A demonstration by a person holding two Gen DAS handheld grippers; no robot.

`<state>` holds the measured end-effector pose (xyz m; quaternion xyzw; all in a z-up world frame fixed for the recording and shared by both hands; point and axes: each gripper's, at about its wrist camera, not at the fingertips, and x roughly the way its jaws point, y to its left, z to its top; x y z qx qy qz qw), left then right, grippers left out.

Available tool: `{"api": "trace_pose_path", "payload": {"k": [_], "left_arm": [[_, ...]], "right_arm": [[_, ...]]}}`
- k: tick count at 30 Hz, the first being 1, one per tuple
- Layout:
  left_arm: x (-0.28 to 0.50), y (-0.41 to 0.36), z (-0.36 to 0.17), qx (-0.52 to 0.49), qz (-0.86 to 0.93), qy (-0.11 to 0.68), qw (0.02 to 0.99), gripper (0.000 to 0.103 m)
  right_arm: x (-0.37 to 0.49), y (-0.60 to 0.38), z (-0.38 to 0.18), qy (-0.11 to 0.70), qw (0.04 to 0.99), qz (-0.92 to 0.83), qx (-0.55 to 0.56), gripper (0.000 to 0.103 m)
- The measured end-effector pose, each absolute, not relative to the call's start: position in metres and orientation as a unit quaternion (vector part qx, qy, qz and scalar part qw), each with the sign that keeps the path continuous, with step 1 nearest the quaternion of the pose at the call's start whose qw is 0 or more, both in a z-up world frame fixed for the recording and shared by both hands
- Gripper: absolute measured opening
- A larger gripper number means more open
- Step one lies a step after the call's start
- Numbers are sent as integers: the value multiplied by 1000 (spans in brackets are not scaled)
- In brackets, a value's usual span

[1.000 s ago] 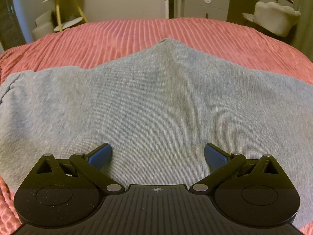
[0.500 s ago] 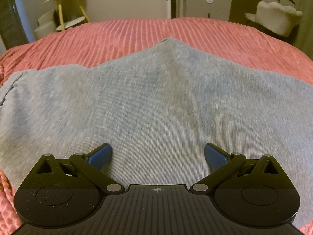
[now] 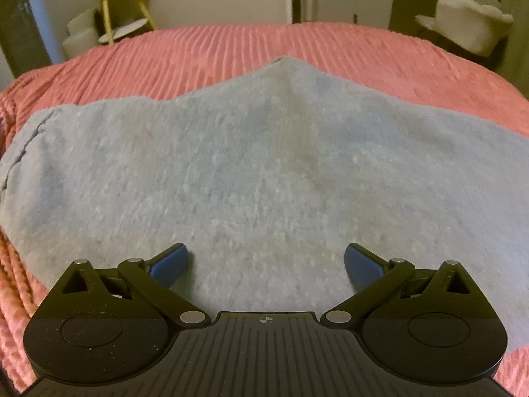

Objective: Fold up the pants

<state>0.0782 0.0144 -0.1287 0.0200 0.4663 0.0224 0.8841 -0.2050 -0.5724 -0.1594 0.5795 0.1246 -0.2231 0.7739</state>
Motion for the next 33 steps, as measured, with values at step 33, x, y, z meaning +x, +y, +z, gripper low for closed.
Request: {"api": "trace_pose_path", "payload": {"k": [33], "left_arm": [[98, 137, -109, 27, 242, 461, 853, 93]], "right_arm": [[-139, -512, -144, 233, 854, -300, 355, 98]]}}
